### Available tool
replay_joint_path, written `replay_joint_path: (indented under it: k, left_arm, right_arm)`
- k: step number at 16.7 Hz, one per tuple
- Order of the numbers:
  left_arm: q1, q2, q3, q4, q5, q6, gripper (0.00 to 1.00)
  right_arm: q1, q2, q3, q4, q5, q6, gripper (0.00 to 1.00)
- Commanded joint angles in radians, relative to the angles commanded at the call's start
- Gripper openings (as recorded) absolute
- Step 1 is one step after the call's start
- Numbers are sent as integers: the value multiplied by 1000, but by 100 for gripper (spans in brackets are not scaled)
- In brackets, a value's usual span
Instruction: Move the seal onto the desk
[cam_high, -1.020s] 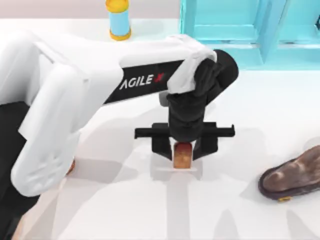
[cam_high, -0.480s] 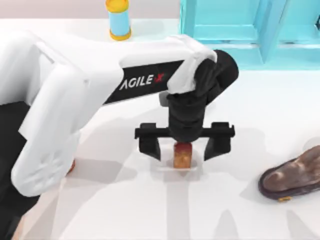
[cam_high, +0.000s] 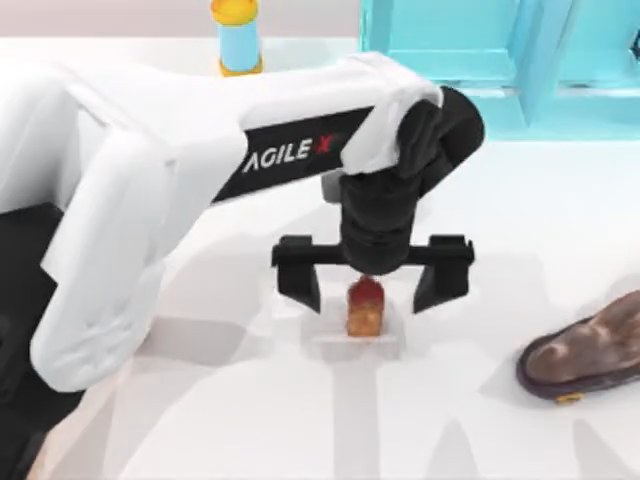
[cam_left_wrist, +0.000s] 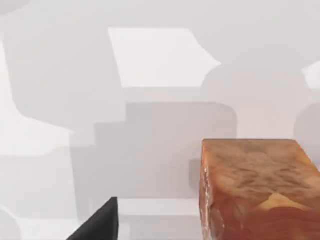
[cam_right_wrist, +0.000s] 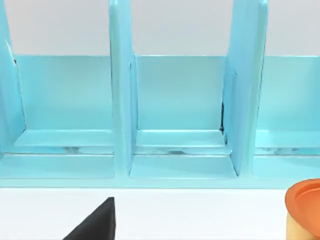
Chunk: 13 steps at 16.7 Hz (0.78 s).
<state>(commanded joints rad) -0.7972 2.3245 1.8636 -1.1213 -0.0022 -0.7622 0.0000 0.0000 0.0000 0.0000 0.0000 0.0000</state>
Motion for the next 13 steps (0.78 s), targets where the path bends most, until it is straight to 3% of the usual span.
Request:
replay_joint_path:
  k: [9, 13]
  left_arm:
    - [3, 12, 498, -473, 3, -9, 100]
    - [1, 10, 574, -549, 6, -4, 100]
  right_arm:
    - [0, 0, 0, 0, 0, 0, 100]
    - [0, 0, 0, 0, 0, 0, 100]
